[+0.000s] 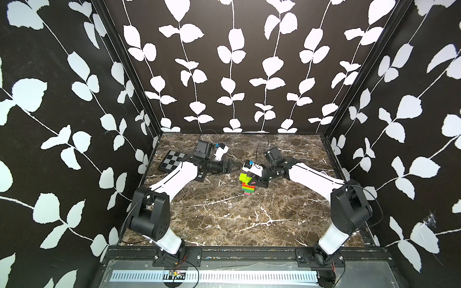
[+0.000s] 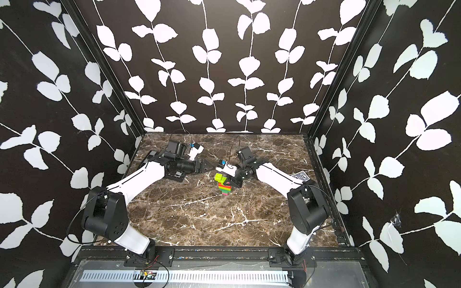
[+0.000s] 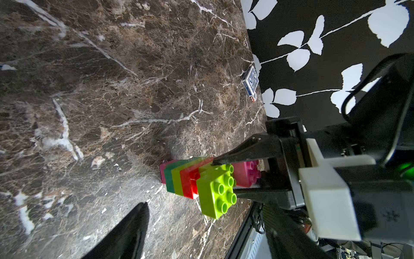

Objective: Assemble a carrot with lego
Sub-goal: Adjust the lego brick at the center of the board.

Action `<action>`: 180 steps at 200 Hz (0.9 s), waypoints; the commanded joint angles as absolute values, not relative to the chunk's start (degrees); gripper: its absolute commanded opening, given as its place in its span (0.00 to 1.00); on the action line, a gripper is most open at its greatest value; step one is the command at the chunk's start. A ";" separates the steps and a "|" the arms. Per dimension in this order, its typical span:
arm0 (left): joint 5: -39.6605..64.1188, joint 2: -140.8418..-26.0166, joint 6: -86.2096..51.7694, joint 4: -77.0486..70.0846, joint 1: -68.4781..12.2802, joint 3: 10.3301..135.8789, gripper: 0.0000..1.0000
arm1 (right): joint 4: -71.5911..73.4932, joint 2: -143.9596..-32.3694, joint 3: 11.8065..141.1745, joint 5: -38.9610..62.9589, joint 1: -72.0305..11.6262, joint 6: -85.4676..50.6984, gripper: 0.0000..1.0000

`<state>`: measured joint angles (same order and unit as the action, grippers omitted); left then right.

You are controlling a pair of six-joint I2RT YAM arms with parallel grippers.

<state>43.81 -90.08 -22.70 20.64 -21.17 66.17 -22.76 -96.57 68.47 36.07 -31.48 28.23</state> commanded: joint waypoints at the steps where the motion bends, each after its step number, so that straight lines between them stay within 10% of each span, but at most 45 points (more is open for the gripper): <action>1: 43.21 -86.44 -23.03 19.06 -20.83 64.38 0.82 | -10.89 -92.29 63.02 42.80 -28.89 12.71 0.27; 82: 43.15 -86.02 -28.85 11.61 -20.82 61.12 0.80 | 18.80 -102.88 55.65 53.60 -22.58 -42.86 0.30; 180: 43.80 -86.42 -30.61 6.56 -21.18 58.30 0.80 | 16.35 -110.82 56.12 54.23 -18.19 -55.10 0.43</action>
